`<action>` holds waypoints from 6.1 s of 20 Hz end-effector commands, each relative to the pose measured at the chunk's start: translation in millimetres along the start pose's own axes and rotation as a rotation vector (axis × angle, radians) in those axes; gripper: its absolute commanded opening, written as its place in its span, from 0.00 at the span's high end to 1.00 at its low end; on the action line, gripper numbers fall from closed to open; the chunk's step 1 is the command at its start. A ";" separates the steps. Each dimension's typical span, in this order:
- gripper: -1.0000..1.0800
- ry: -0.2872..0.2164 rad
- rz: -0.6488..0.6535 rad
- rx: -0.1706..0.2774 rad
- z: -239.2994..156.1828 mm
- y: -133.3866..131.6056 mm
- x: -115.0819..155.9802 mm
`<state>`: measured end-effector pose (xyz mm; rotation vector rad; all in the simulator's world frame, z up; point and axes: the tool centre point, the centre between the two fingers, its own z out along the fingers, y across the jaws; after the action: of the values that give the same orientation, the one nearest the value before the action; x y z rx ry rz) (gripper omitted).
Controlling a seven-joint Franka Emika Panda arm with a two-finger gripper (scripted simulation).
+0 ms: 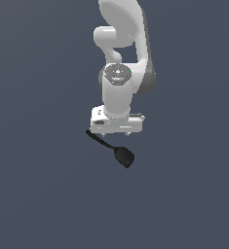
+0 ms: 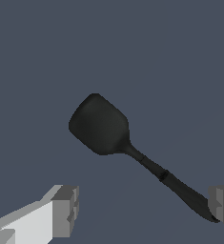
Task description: Pick up the object and move it to a goal position.
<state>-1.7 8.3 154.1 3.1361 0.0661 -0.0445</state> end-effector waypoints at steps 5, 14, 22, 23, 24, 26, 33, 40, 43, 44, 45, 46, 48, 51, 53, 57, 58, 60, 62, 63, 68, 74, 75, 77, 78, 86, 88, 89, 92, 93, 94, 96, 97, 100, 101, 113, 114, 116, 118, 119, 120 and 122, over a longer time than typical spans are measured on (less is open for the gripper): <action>0.04 0.015 0.005 -0.002 -5.5 8.4 3.4; 0.04 0.043 0.015 -0.007 -16.8 25.2 9.6; 0.04 0.042 -0.043 -0.010 -10.2 27.6 8.5; 0.04 0.041 -0.056 -0.011 -8.6 28.1 8.2; 0.04 0.041 -0.071 -0.012 -6.9 28.6 7.9; 0.04 0.040 -0.104 -0.013 -3.2 29.8 7.2; 0.04 0.034 -0.260 -0.018 14.5 34.8 3.3; 0.04 0.029 -0.448 -0.021 35.2 39.7 -1.9; 0.04 0.027 -0.528 -0.021 43.8 41.5 -4.3; 0.04 0.027 -0.555 -0.020 46.6 42.0 -5.1; 0.04 0.026 -0.582 -0.020 49.5 42.6 -6.0; 0.04 0.026 -0.609 -0.020 52.3 43.1 -6.8; 0.04 0.025 -0.663 -0.019 57.9 44.0 -8.6; 0.04 0.025 -0.742 -0.017 65.9 45.1 -11.2; 0.04 0.025 -0.788 -0.016 70.6 45.7 -12.8; 0.04 0.026 -0.865 -0.014 78.2 46.5 -15.4; 0.04 0.026 -0.881 -0.013 79.8 46.6 -16.0; 0.04 0.027 -0.909 -0.012 82.4 46.8 -17.0; 0.04 0.027 -0.930 -0.011 84.6 47.0 -17.8; 0.04 0.027 -0.939 -0.011 85.4 47.0 -18.1; 0.04 0.028 -0.963 -0.010 87.7 47.2 -18.9; 0.04 0.028 -0.960 -0.010 92.9 47.2 -18.9; 0.04 0.028 -0.961 -0.010 95.8 47.1 -18.9; 0.04 0.028 -0.961 -0.010 103.7 47.1 -19.0; 0.04 0.028 -0.962 -0.010 108.6 47.0 -19.1; 0.04 0.028 -0.964 -0.010 137.0 46.9 -18.1; 0.04 0.028 -0.964 -0.010 137.9 46.9 -17.8; 1.00 0.028 -0.964 -0.010 137.9 46.9 -17.8; 1.00 0.028 -0.964 -0.010 137.9 46.9 -17.8; 1.00 0.028 -0.964 -0.010 137.9 46.9 -17.8; 1.00 0.028 -0.964 -0.010 137.9 46.9 -17.8; 1.00 0.028 -0.964 -0.010 137.9 46.9 -17.8; 1.00 0.028 -0.964 -0.010 137.9 46.9 -17.8; 1.00 0.027 -0.965 -0.009 137.5 46.0 -18.3; 1.00 0.027 -0.965 -0.009 136.6 46.0 -18.3; 1.00 0.027 -0.966 -0.009 77.8 40.4 -14.6; 1.00 0.027 -0.966 -0.009 69.0 39.6 -14.0; 1.00 0.027 -0.966 -0.009 49.7 37.9 -12.8; 1.00 0.027 -0.966 -0.009 28.4 35.8 -11.3; 1.00 0.027 -0.966 -0.009 17.1 34.7 -10.5; 1.00 0.027 -0.966 -0.009 5.4 33.7 -9.7; 1.00 0.027 -0.967 -0.009 -18.4 31.3 -7.9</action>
<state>-9.6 -25.2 154.0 2.7523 1.5186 -0.0036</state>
